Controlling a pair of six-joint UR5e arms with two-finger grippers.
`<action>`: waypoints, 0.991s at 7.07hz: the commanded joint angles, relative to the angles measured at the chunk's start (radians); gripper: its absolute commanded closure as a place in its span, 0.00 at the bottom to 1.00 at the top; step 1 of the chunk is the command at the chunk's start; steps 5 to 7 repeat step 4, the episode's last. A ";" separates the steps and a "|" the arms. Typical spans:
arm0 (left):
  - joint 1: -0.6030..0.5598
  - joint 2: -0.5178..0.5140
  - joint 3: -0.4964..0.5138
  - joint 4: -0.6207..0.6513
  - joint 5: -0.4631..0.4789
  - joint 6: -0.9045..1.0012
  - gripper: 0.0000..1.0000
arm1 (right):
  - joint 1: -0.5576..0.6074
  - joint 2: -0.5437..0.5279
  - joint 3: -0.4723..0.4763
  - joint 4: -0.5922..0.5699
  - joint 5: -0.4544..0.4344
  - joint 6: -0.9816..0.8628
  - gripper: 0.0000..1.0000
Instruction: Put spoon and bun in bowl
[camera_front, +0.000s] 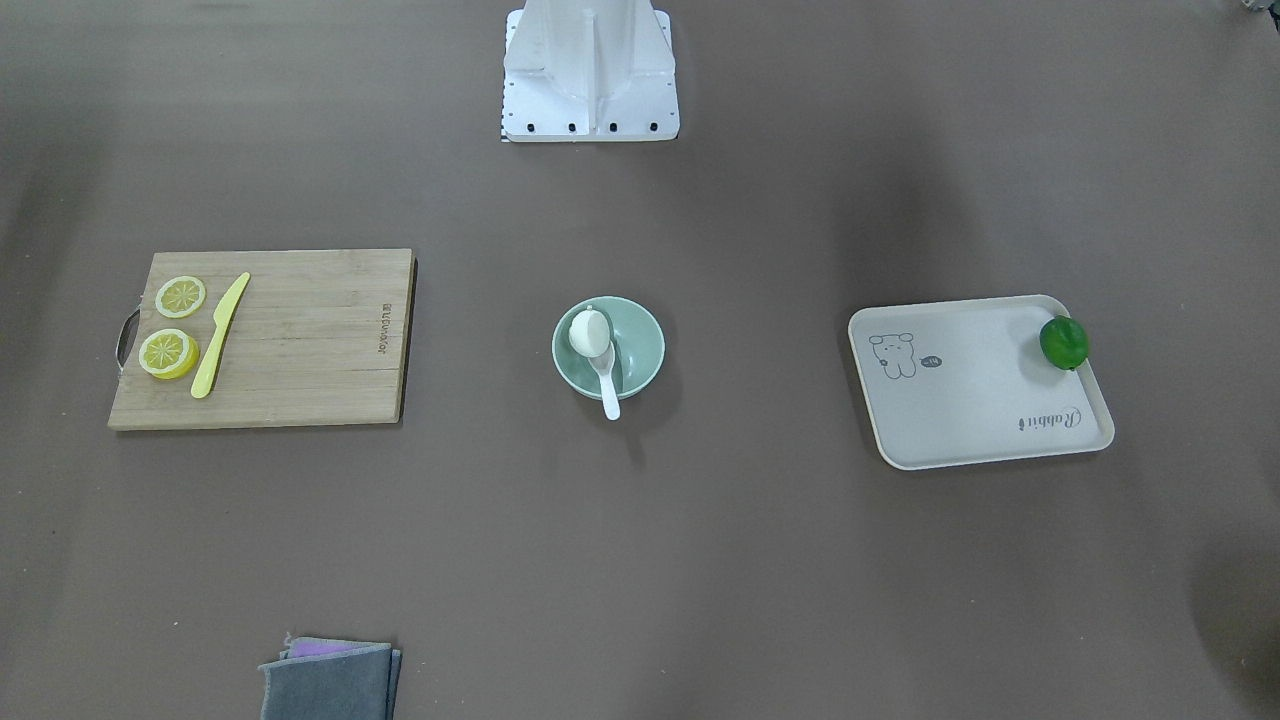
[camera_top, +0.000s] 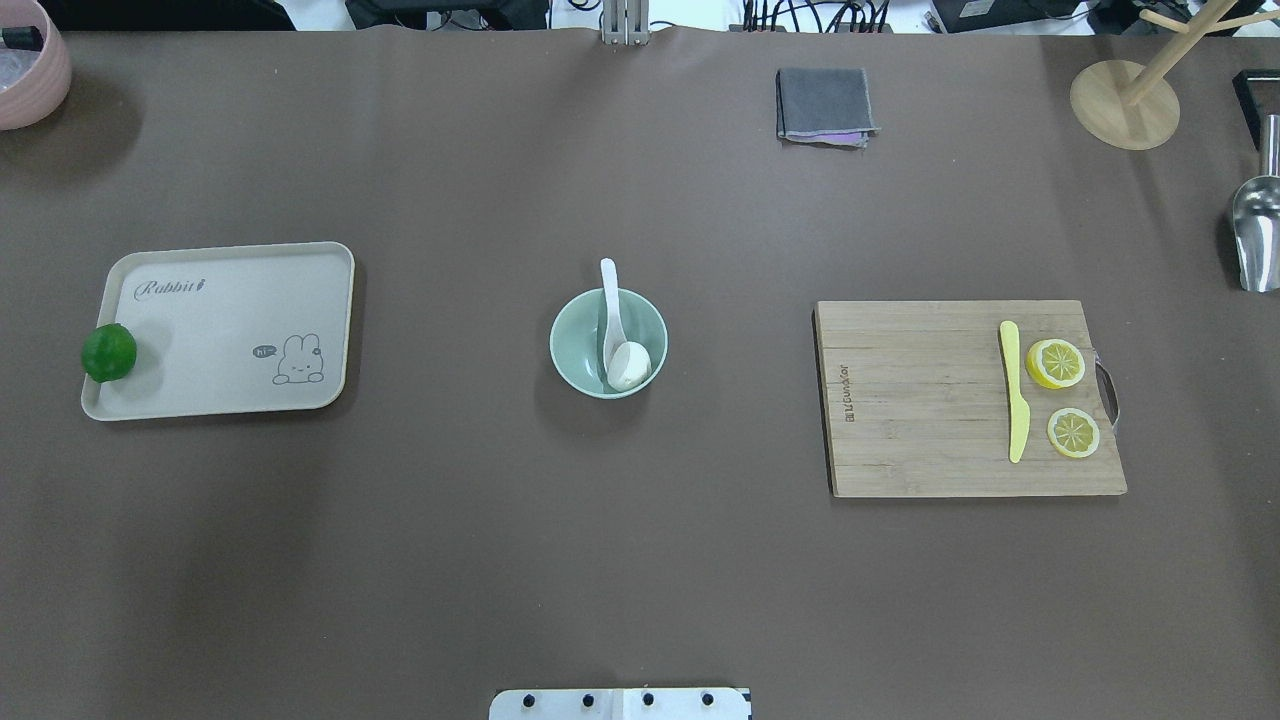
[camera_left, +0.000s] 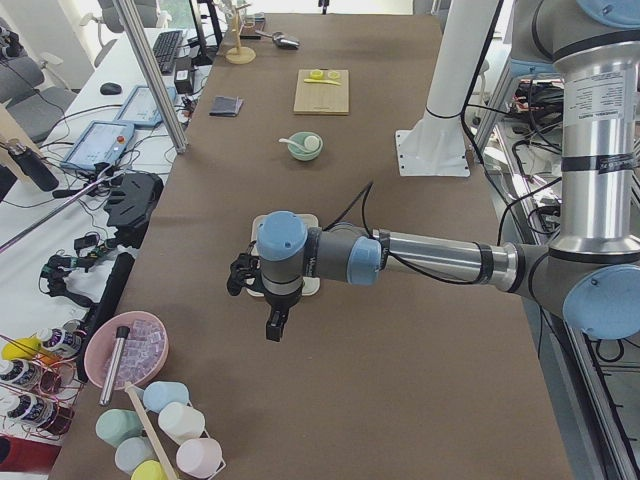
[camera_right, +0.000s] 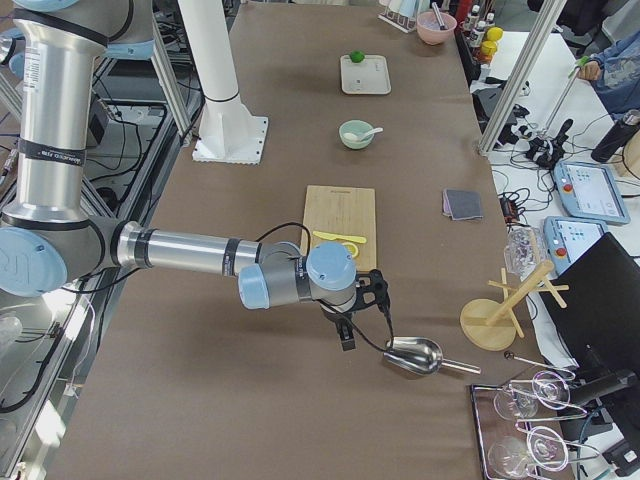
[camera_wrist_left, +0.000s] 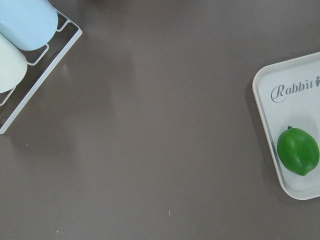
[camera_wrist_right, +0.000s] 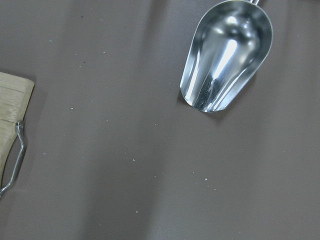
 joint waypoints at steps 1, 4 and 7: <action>0.000 0.000 -0.002 -0.003 -0.002 0.001 0.02 | 0.000 -0.003 -0.009 -0.001 -0.003 -0.003 0.00; -0.023 0.003 -0.038 -0.004 -0.002 0.001 0.02 | 0.000 -0.003 -0.018 -0.006 -0.007 -0.001 0.00; -0.023 0.003 -0.038 -0.004 -0.002 0.001 0.02 | 0.000 -0.003 -0.018 -0.006 -0.007 -0.001 0.00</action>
